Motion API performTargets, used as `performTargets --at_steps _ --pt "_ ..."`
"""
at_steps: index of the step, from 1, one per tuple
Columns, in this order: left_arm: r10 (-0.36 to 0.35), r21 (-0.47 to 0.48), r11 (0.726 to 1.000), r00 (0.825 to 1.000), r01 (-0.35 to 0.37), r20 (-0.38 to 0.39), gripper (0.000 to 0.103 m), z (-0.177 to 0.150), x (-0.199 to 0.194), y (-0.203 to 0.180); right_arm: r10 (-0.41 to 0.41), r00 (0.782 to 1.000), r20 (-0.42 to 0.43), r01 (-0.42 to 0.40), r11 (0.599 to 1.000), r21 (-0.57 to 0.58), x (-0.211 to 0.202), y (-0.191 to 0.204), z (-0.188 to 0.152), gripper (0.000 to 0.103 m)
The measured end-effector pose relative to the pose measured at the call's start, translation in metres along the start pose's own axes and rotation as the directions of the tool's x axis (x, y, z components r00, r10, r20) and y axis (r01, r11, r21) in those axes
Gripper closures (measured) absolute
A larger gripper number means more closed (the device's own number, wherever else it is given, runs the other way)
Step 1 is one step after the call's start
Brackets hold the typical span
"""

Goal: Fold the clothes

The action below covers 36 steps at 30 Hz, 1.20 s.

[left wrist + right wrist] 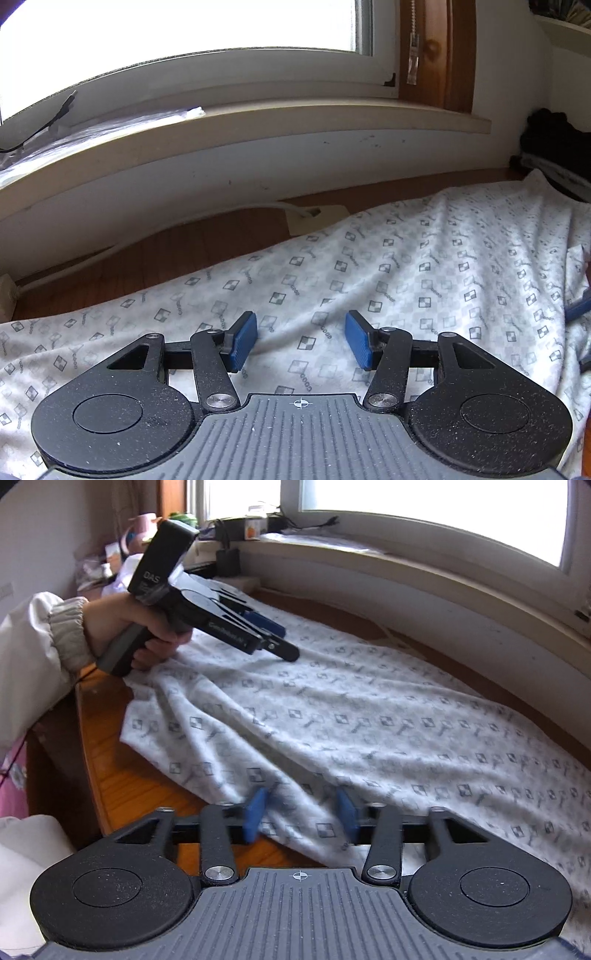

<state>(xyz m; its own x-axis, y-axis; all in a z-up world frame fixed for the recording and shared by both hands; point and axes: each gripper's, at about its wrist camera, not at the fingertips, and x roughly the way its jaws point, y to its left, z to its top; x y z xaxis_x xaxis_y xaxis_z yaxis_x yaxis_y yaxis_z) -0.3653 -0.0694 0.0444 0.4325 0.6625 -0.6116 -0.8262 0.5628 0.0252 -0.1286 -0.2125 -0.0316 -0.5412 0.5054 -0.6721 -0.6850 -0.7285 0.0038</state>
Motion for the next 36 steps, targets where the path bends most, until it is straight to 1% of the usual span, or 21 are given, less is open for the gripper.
performTargets --at_steps 1,3,6,7,8,10,14,15,17,18,20,22,25,28,31,33,35,36 --pt "0.0 -0.002 1.0 1.0 0.0 0.0 0.046 0.0 0.0 0.0 0.01 1.0 -0.001 -0.01 1.0 0.005 -0.002 0.0 0.001 0.096" --pt "0.004 0.0 1.0 1.0 -0.004 0.001 0.045 0.0 0.001 0.0 0.002 1.0 0.018 -0.002 1.0 -0.008 -0.012 0.005 0.001 0.097" --pt "0.008 -0.001 1.0 1.0 -0.008 0.0 0.043 0.001 0.002 0.001 0.021 0.999 0.043 -0.021 1.0 0.0 -0.031 0.015 -0.003 0.098" --pt "0.007 -0.002 1.0 1.0 -0.007 -0.001 0.043 0.001 0.002 0.002 0.028 0.999 0.039 -0.028 1.0 0.001 -0.035 0.018 -0.007 0.098" --pt "0.004 -0.003 1.0 1.0 -0.004 -0.002 0.043 0.001 0.002 0.003 0.037 0.999 0.037 -0.037 0.999 0.01 -0.037 0.02 -0.011 0.101" --pt "0.001 -0.006 1.0 1.0 -0.001 -0.003 0.043 0.002 0.002 0.004 0.046 0.998 0.03 -0.047 0.998 0.031 -0.036 0.022 -0.018 0.101" --pt "0.004 -0.004 1.0 1.0 -0.004 -0.005 0.042 0.003 0.003 0.004 0.042 0.997 0.06 -0.046 0.997 0.067 -0.044 0.017 -0.027 0.101" --pt "0.008 -0.002 1.0 1.0 -0.008 -0.005 0.041 0.003 0.003 0.004 0.025 0.997 0.072 -0.03 0.997 0.072 -0.048 0.015 -0.029 0.101" --pt "0.011 0.0 1.0 1.0 -0.011 -0.006 0.041 0.003 0.003 0.004 -0.01 0.996 0.093 0.001 0.996 0.092 -0.059 0.007 -0.032 0.097" --pt "0.011 -0.001 1.0 1.0 -0.011 -0.005 0.041 0.003 0.003 0.004 -0.028 0.995 0.097 0.018 0.995 0.1 -0.064 0.001 -0.035 0.093" --pt "0.012 -0.002 1.0 1.0 -0.012 -0.005 0.041 0.003 0.003 0.003 -0.09 0.991 0.102 0.079 0.991 0.111 -0.074 -0.009 -0.043 0.087" --pt "0.013 -0.003 1.0 1.0 -0.013 -0.005 0.041 0.002 0.003 0.003 -0.163 0.982 0.096 0.149 0.98 0.135 -0.082 -0.024 -0.05 0.075" --pt "0.014 -0.004 1.0 1.0 -0.014 -0.004 0.041 0.002 0.003 0.002 -0.25 0.963 0.096 0.234 0.96 0.153 -0.089 -0.043 -0.058 0.068" --pt "0.014 -0.004 1.0 1.0 -0.014 -0.004 0.041 0.002 0.003 0.002 -0.279 0.957 0.077 0.261 0.947 0.189 -0.086 -0.063 -0.06 0.066" --pt "0.017 -0.003 1.0 1.0 -0.017 -0.004 0.041 0.002 0.002 0.002 -0.246 0.968 0.051 0.227 0.944 0.241 -0.076 -0.078 -0.061 0.066" --pt "0.019 -0.002 1.0 1.0 -0.019 -0.003 0.041 0.003 0.002 0.001 -0.237 0.971 0.033 0.219 0.938 0.27 -0.071 -0.084 -0.063 0.066" --pt "0.02 -0.002 1.0 1.0 -0.02 -0.003 0.041 0.003 0.002 0.001 -0.229 0.973 0.022 0.213 0.932 0.292 -0.069 -0.086 -0.066 0.068" --pt "0.02 -0.002 1.0 1.0 -0.02 -0.003 0.041 0.003 0.002 0.001 -0.225 0.974 0.025 0.207 0.932 0.299 -0.07 -0.086 -0.067 0.086"
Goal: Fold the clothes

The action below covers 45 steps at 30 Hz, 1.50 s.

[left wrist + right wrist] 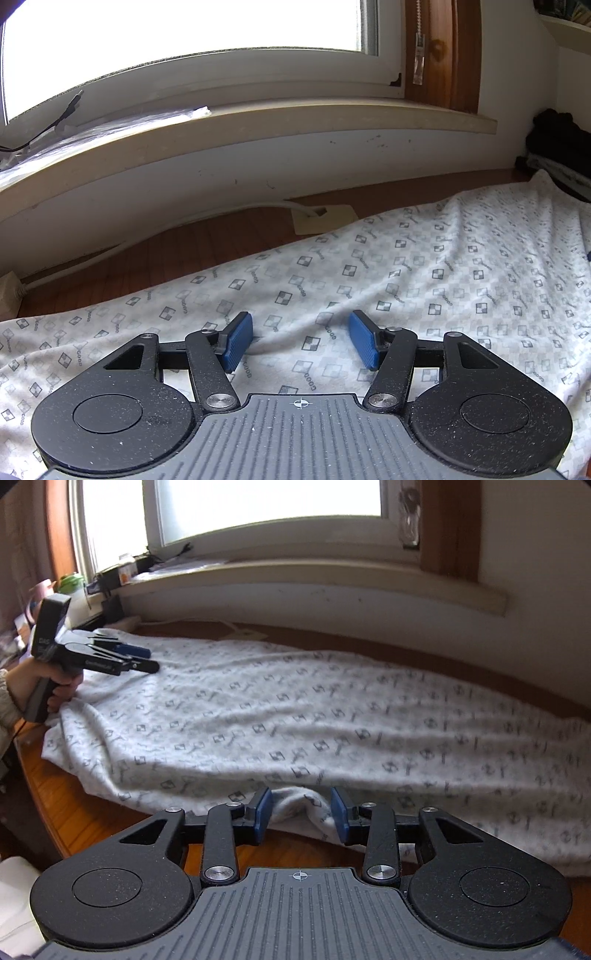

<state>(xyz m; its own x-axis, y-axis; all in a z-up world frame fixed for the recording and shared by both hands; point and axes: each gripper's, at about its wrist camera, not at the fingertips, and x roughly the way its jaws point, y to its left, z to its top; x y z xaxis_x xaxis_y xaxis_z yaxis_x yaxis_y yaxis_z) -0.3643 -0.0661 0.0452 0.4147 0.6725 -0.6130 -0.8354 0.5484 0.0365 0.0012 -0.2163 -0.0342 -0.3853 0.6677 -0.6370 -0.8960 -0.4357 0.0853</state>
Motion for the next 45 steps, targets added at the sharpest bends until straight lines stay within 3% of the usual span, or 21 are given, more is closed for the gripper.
performTargets --at_steps 1,6,11,14,18,24,30,33,36,42,45 --pt "0.0 0.0 1.0 1.0 0.0 0.0 0.041 0.0 0.0 0.0 0.0 1.0 0.004 0.0 1.0 0.002 -0.003 -0.001 -0.001 0.1" --pt "0.001 -0.001 1.0 1.0 -0.001 0.001 0.041 -0.001 0.0 0.0 0.009 1.0 0.025 -0.01 1.0 0.018 -0.034 0.0 -0.011 0.101" --pt "-0.005 -0.006 1.0 1.0 0.005 -0.001 0.041 -0.001 0.0 0.002 0.012 1.0 -0.001 -0.012 0.998 0.059 -0.039 -0.001 -0.034 0.1" --pt "0.007 0.004 1.0 1.0 -0.007 0.001 0.039 -0.001 0.0 0.0 -0.014 0.999 0.031 0.012 0.997 0.07 -0.047 -0.008 -0.037 0.095" --pt "0.005 0.002 1.0 1.0 -0.005 0.0 0.039 -0.001 0.0 0.001 -0.112 0.99 0.082 0.103 0.989 0.108 -0.055 -0.033 -0.034 0.065" --pt "0.008 0.002 1.0 1.0 -0.008 0.001 0.039 -0.002 -0.001 0.001 -0.281 0.956 0.088 0.267 0.952 0.148 -0.049 -0.081 -0.032 0.064" --pt "0.006 0.001 1.0 1.0 -0.006 0.0 0.039 -0.002 -0.001 0.0 -0.357 0.932 0.068 0.337 0.918 0.209 -0.041 -0.112 -0.043 0.059" --pt "0.006 0.002 1.0 1.0 -0.006 0.0 0.039 -0.002 0.0 0.0 -0.369 0.926 0.083 0.351 0.92 0.174 -0.039 -0.112 -0.049 0.063" --pt "0.006 0.0 1.0 1.0 -0.006 0.0 0.039 -0.002 -0.001 0.0 -0.4 0.911 0.102 0.387 0.913 0.132 -0.043 -0.111 -0.054 0.097" --pt "0.006 0.0 1.0 1.0 -0.006 0.001 0.039 -0.002 -0.001 0.001 -0.426 0.898 0.111 0.409 0.9 0.15 -0.065 -0.117 -0.064 0.102" --pt "0.006 -0.001 1.0 1.0 -0.006 0.0 0.039 -0.002 -0.001 0.002 -0.462 0.88 0.107 0.441 0.88 0.174 -0.077 -0.125 -0.07 0.102"
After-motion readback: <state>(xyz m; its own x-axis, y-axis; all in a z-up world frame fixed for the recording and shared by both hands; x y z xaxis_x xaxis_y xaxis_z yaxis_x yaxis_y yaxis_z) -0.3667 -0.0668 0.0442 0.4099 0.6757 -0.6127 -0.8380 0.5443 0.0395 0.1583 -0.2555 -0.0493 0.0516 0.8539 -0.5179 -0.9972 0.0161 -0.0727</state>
